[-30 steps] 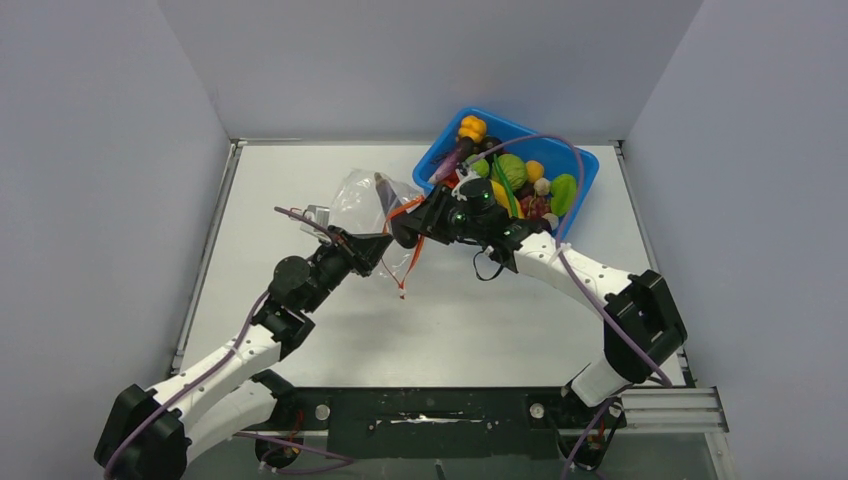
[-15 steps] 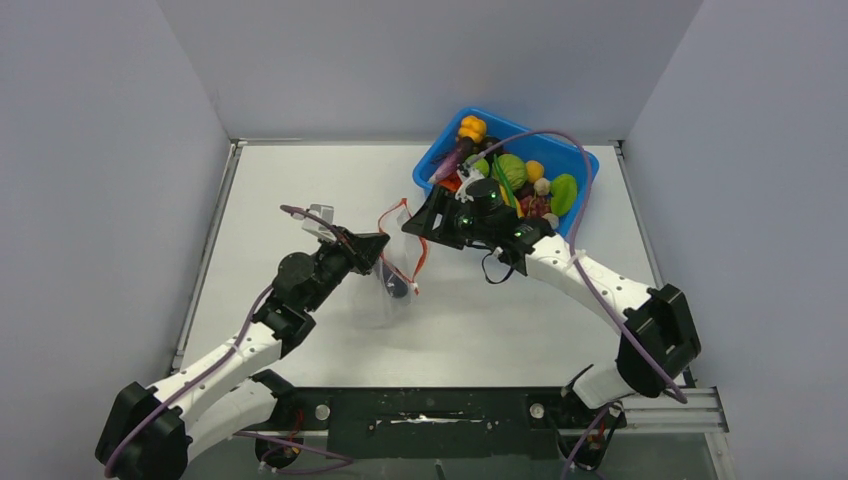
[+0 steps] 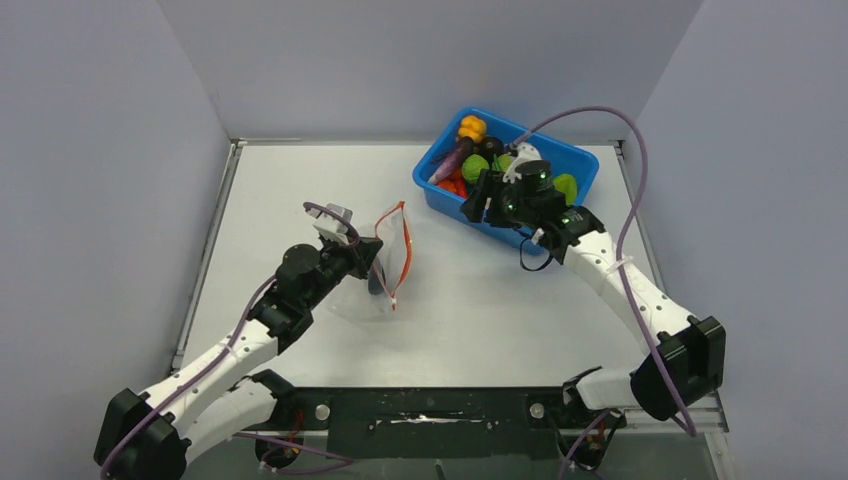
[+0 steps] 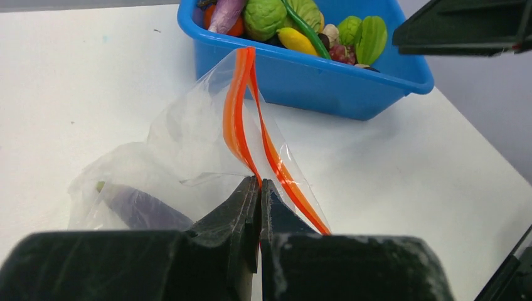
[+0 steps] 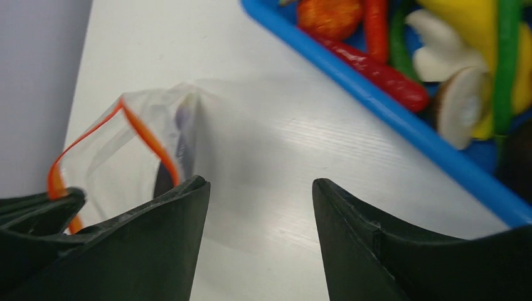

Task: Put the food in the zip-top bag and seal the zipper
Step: Place the fake vegetable in the zipper food storage bag, then pick up the fake vegetable from the bin.

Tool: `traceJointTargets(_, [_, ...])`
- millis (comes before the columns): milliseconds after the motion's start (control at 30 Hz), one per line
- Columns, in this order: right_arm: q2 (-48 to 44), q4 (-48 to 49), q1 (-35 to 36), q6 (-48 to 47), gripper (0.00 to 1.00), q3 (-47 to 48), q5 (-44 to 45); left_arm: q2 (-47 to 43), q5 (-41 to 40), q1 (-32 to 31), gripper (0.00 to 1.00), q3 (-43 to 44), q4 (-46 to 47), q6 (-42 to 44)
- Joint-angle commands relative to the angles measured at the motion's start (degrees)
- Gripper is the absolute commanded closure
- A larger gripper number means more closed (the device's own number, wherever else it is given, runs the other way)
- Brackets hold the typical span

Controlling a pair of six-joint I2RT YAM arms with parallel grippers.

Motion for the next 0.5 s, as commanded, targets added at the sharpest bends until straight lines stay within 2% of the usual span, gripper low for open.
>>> traceJointTargets(0, [-0.74,-4.3,-8.07,-10.0,0.39,4.69,0.94,-1.73,1.54,-0.26,1.0,5.37,-4.85,7.04])
traceJointTargets(133, [3.87,-8.53,-12.35,-15.51,0.46,9.13,4.97,-3.08,2.36,0.02,1.0,5.57,-6.39,6.15])
traceJointTargets(267, [9.86,-11.3,-14.17,-19.87,0.57,13.63,12.19,-3.14,7.56,1.12,1.0,6.59,-7.92,4.47])
traceJointTargets(367, [12.93,-10.49,-15.12,-22.91,0.58,15.57,14.94,-3.18,9.55,2.18,1.0,6.87,-9.84,3.8])
traceJointTargets(467, [15.7,-8.63,-16.53,-24.93,0.61,16.87,14.12,-3.91,13.43,4.1,1.0,5.98,-9.09,2.89])
